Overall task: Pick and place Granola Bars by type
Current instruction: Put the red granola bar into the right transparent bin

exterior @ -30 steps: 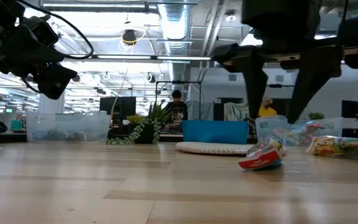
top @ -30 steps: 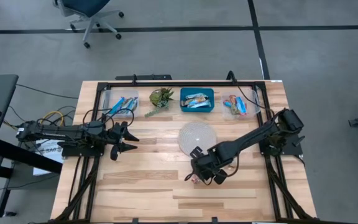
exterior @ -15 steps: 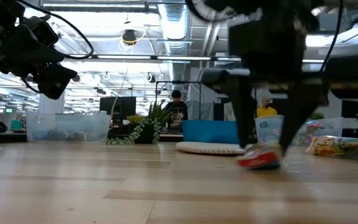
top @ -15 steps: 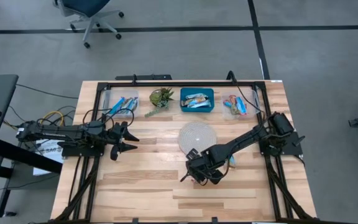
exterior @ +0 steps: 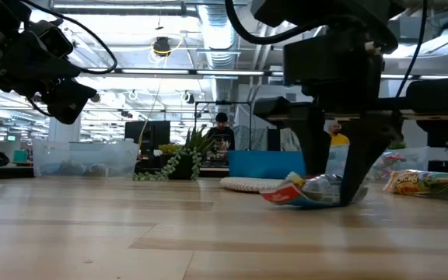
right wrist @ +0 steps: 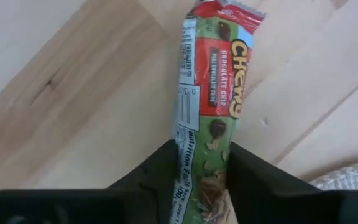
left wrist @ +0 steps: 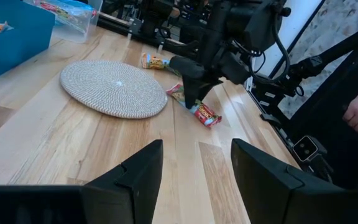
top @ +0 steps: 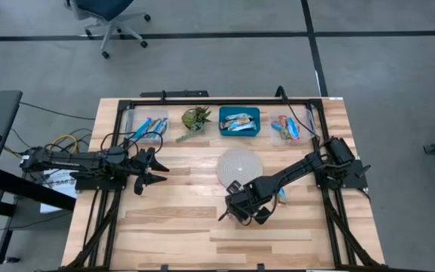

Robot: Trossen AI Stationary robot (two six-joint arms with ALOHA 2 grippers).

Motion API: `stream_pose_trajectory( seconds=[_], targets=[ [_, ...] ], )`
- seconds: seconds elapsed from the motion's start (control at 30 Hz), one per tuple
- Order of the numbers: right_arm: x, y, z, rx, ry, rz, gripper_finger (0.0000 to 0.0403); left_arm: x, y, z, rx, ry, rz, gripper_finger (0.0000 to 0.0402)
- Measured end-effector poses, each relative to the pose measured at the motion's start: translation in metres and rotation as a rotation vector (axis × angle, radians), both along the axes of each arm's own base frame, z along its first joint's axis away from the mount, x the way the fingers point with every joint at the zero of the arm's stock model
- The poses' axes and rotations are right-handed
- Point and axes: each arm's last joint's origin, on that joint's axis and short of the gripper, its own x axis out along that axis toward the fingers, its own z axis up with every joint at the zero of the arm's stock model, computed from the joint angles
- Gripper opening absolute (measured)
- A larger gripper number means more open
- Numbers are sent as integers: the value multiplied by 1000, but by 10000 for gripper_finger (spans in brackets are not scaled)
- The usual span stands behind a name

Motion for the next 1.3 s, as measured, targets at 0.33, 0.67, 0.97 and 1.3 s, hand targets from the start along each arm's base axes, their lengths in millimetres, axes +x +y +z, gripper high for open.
stream_pose_trajectory(
  seconds=[0.33,0.67,0.97,1.3],
  targets=[
    [0,-2,5,30,-3,-76,59,0,0,0,0,-1,0,183],
    [-2,-21,43,115,-70,-252,59,0,0,0,0,0,0,183],
    [-30,-60,67,129,-84,-451,59,0,0,0,0,-1,0,183],
    [-82,-115,81,89,-141,-697,59,0,0,0,0,0,0,183]
  ],
)
